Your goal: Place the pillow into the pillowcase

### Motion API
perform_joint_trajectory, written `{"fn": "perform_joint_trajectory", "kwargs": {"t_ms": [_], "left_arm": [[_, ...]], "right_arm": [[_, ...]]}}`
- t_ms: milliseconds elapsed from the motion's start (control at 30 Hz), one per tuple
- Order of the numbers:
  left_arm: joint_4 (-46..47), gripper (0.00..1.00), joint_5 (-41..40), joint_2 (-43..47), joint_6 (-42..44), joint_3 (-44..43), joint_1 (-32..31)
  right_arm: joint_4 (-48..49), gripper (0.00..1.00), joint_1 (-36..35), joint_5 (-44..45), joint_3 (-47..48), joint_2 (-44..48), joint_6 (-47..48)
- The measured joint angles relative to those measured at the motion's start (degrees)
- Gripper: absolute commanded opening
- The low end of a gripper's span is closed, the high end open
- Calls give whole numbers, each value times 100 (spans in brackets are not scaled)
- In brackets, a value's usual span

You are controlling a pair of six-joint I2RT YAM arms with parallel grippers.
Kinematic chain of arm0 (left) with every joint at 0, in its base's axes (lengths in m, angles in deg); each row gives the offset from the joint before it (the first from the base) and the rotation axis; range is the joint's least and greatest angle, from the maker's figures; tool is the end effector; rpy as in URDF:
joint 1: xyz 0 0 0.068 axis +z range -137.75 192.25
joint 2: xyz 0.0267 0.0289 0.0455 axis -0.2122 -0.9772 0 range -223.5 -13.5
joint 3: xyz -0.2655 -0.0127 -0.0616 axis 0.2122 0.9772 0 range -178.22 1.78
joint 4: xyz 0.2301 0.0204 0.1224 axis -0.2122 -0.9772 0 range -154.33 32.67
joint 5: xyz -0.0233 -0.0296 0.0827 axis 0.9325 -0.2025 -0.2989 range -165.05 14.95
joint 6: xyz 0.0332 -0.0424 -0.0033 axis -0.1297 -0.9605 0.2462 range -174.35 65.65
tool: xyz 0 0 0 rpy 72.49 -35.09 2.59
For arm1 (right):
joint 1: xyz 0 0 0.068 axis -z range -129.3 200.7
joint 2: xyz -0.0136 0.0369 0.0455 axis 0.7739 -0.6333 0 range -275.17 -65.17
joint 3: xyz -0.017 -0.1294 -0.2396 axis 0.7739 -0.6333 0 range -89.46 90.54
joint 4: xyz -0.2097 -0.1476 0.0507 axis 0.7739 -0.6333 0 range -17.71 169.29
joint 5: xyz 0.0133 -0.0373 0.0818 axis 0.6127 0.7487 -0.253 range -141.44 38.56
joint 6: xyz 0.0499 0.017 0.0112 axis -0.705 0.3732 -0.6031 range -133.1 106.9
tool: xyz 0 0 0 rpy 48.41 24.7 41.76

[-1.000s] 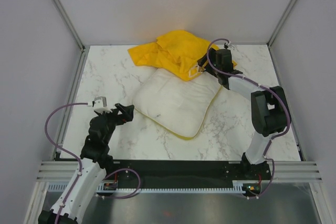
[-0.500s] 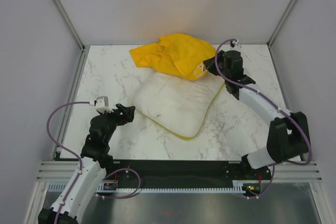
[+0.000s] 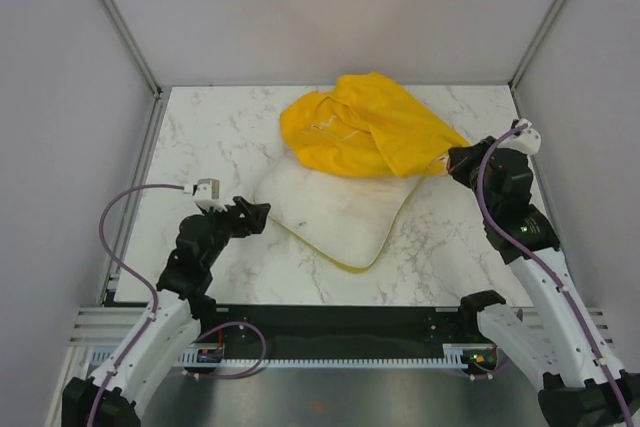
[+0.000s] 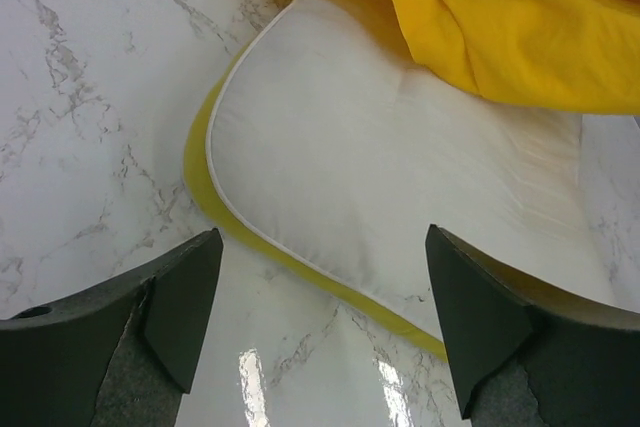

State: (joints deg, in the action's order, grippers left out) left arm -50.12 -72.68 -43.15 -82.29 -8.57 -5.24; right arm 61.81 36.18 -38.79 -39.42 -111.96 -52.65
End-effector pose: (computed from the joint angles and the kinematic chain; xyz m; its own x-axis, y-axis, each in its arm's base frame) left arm 0.1414 -0.0460 0.1967 -0.3353 -0.3853 -0.8597 0.2057 0.8606 -0.4659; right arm 0.1817 0.0390 0.3531 -0.2084 0.5878 -0.7817 0.1212 0.8086 0.5758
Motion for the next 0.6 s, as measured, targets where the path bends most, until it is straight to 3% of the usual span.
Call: {"fn": "perform_joint_trajectory", "kwargs": {"t_ms": [233, 533, 600], "left_arm": [[365, 99, 245, -1069, 46, -166, -181], [566, 100, 411, -3707, 7, -1132, -192], [590, 91, 577, -4308, -94, -1460, -192]], "right_arm": [[-1152, 0, 787, 1204, 42, 173, -74], [-1434, 0, 953, 1628, 573, 144, -127], [-1436, 0, 953, 1617, 570, 98, -155]]}}
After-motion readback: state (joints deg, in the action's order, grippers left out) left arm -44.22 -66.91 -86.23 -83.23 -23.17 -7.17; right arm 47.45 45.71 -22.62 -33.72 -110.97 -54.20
